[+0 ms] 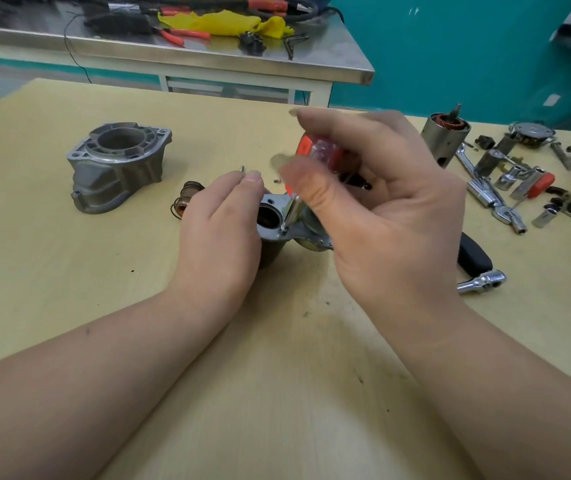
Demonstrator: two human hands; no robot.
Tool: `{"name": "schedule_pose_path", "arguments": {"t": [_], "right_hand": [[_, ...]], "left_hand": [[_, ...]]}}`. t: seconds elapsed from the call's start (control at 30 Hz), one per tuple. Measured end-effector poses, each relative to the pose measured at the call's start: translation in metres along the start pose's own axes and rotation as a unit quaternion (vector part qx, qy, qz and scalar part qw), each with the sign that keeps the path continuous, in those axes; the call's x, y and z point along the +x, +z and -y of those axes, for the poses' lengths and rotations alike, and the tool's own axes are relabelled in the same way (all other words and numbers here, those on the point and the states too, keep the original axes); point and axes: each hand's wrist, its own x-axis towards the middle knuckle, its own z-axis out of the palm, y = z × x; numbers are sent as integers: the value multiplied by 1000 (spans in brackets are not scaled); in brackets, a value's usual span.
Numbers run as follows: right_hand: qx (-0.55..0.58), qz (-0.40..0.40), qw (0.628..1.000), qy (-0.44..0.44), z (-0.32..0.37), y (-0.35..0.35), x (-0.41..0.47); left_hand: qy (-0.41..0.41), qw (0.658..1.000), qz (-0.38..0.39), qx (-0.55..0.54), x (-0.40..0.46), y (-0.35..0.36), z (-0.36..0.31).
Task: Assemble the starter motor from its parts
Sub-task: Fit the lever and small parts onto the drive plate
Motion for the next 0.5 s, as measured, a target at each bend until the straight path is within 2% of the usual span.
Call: {"name": "schedule_pose_path", "arguments": {"t": [0.13, 0.33, 0.5], "right_hand": [[38, 15, 999, 16, -2, -5, -4], [7, -1, 1000, 17, 1, -3, 2], [29, 34, 998, 43, -3, -9, -2]], "left_hand": [[-18, 1000, -12, -18, 0, 1, 1], [-3, 1000, 1, -6, 2, 0, 4], [-35, 998, -18, -39, 3, 1, 5]]}}
